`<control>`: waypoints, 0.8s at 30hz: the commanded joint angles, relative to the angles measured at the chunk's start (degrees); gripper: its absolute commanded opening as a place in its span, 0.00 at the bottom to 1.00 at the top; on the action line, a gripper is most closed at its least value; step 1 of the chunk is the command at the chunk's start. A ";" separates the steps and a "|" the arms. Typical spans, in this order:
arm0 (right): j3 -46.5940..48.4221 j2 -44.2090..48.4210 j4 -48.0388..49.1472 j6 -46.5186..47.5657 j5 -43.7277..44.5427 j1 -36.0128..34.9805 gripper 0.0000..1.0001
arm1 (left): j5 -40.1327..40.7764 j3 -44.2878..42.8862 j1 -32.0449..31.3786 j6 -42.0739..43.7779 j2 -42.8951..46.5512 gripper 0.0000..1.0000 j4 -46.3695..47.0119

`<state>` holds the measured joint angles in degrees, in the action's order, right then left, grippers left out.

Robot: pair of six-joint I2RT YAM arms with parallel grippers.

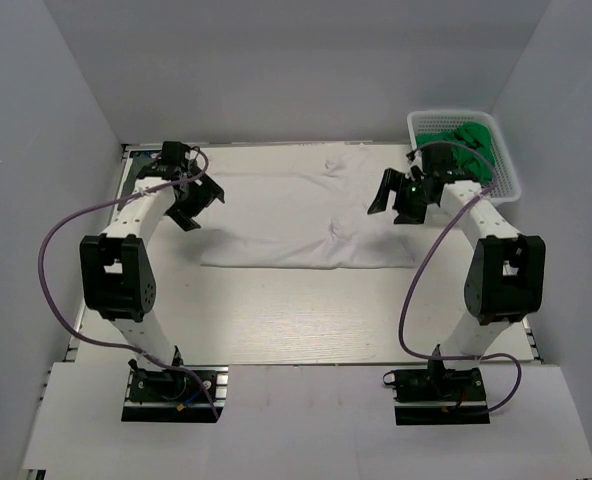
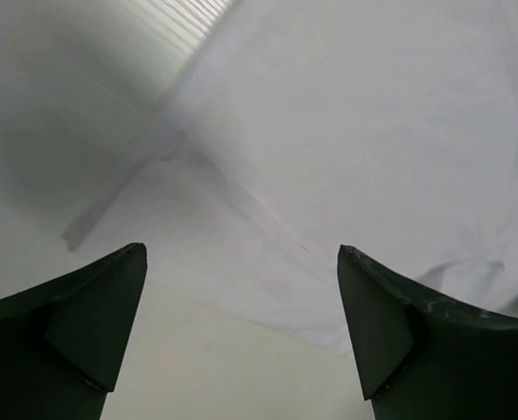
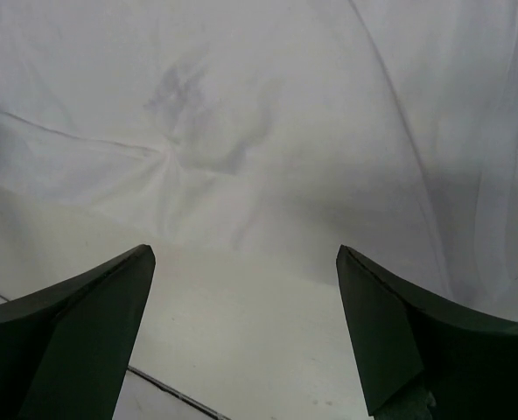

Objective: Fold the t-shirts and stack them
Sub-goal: Fold the flattened tshirt in 1/3 of the way

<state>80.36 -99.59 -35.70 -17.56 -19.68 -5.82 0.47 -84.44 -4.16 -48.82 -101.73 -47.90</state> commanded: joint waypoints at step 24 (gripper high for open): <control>-40.88 11.75 12.85 -6.34 3.33 -0.59 0.90 | -7.94 28.26 -2.25 2.76 1.08 1.00 8.09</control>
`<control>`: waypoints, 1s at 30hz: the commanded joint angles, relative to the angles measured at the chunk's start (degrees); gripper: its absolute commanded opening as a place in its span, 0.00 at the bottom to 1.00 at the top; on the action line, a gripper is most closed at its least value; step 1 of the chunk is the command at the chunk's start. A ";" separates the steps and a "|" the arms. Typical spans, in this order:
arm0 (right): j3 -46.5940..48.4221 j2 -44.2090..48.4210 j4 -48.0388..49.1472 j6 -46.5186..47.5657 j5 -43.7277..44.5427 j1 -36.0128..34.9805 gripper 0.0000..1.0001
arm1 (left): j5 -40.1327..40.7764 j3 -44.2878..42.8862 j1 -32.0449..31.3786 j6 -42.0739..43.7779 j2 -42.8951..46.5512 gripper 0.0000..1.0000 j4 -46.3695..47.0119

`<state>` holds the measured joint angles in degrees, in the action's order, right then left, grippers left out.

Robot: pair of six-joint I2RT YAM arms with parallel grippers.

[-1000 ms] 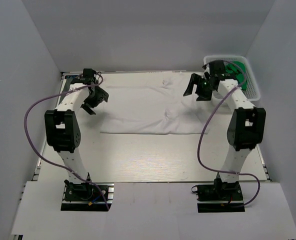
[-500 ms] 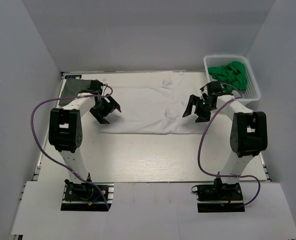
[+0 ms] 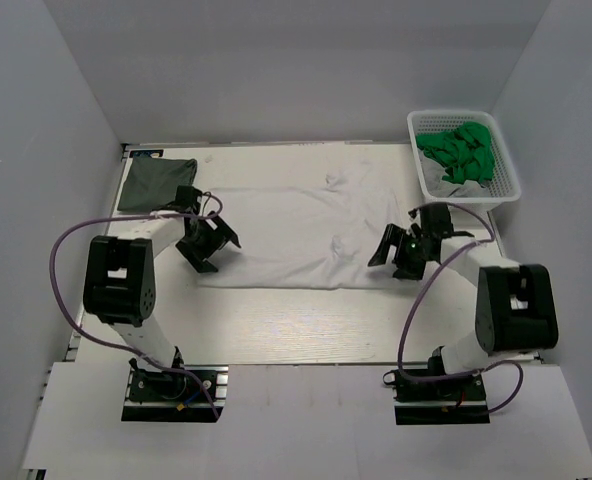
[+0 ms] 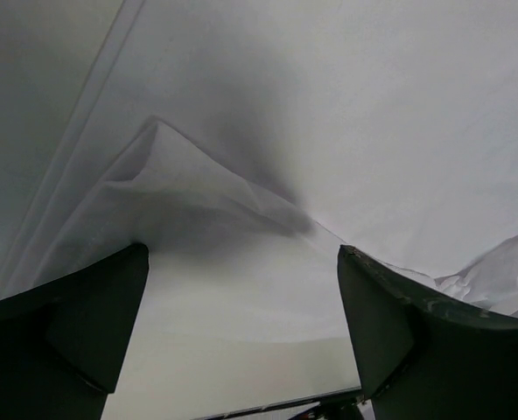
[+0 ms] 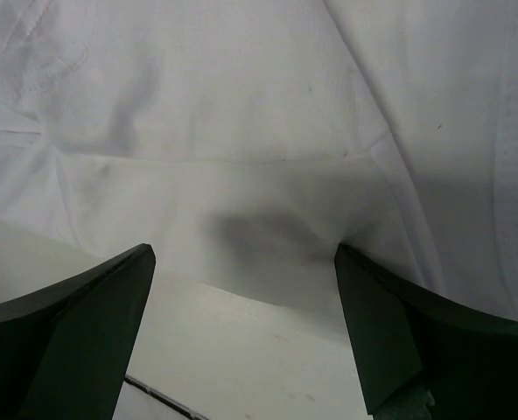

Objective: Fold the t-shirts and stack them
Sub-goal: Fold the flattened tshirt in 1/3 of the way, then grap the side of the flattened tshirt furthest away from the robot with both arms

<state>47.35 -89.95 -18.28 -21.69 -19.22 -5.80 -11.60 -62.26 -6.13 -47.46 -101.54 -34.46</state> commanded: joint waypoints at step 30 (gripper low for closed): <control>30.77 -4.70 -12.21 2.27 12.01 -4.22 0.90 | 32.05 -41.52 -0.37 7.74 -18.86 1.00 -19.58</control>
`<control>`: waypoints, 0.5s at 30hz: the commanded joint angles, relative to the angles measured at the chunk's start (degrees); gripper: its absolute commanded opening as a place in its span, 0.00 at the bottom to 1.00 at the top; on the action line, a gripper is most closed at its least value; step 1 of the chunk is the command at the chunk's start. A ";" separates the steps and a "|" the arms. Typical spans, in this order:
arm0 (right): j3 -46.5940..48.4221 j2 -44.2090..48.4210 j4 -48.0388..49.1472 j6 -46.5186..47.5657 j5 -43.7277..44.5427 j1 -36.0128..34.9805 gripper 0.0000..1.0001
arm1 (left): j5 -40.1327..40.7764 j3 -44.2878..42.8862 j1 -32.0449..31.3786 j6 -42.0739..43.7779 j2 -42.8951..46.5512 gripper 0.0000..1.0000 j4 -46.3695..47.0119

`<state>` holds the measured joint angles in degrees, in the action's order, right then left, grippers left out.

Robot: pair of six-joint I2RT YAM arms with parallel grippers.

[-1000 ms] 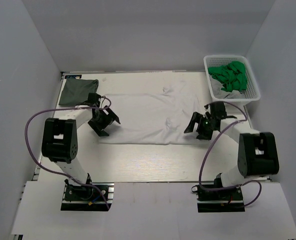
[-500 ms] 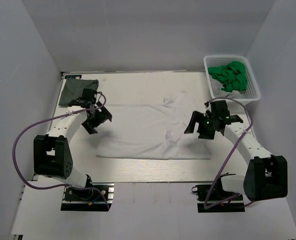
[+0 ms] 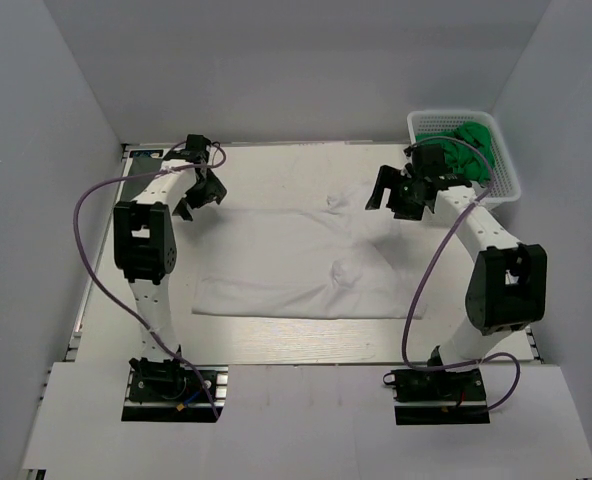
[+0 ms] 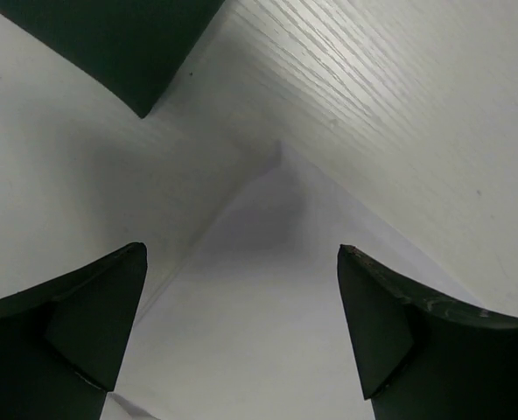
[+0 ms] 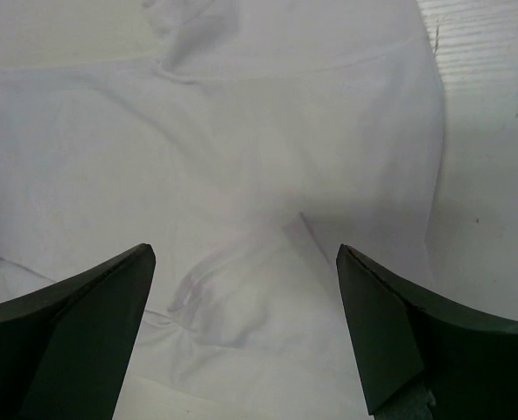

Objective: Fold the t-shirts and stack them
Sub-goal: Grap the side of the flattened tshirt furthest away from the robot with both arms

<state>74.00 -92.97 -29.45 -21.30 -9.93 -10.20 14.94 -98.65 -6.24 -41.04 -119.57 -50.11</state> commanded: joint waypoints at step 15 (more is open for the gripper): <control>8.71 -8.19 -1.92 2.58 2.64 0.00 0.90 | 3.69 -7.08 -0.26 0.78 -8.93 1.00 3.60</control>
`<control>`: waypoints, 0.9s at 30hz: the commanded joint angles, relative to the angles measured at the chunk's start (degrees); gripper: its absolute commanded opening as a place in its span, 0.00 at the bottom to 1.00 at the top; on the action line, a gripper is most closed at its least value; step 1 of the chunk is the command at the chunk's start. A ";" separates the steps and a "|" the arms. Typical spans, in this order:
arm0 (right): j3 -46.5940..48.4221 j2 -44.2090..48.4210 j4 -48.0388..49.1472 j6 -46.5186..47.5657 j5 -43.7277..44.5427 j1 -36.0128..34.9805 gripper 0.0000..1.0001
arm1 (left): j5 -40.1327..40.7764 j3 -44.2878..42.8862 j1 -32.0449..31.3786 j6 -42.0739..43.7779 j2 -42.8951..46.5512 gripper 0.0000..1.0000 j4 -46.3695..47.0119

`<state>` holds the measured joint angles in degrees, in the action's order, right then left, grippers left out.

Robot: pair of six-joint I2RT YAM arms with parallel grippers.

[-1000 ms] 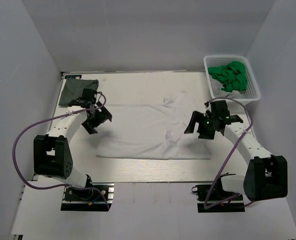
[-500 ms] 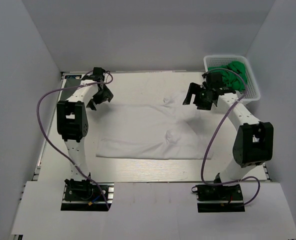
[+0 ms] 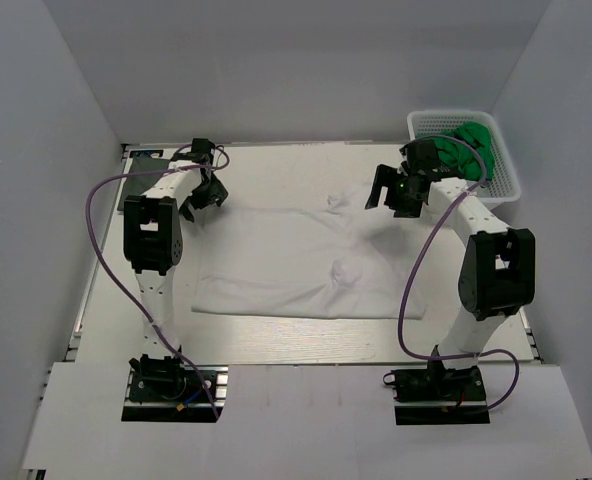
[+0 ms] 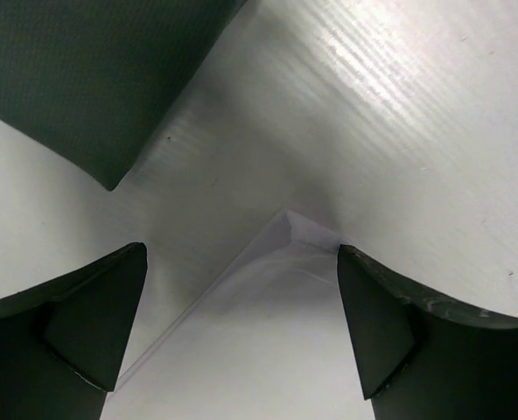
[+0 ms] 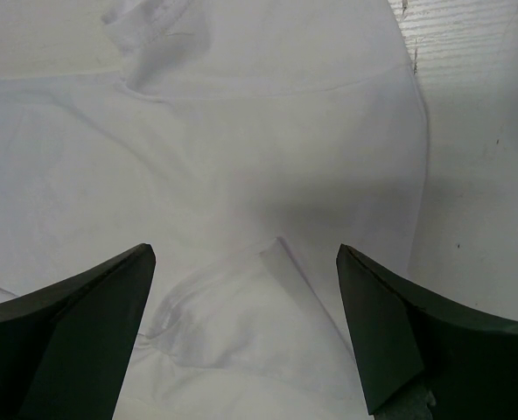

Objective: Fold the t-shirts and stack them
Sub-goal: Grap the side of the flattened tshirt furthest away from the robot with both arms

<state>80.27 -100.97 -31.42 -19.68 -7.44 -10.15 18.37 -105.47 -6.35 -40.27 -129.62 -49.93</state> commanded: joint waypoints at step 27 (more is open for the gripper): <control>17.00 -13.96 0.57 3.69 6.65 -0.22 0.90 | -3.69 2.28 -0.15 3.97 -2.30 0.00 4.23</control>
<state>91.15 -111.04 -32.01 -16.86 -3.97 -10.22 14.92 -104.05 -6.39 -37.58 -129.93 -42.44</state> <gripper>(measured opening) 0.904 0.133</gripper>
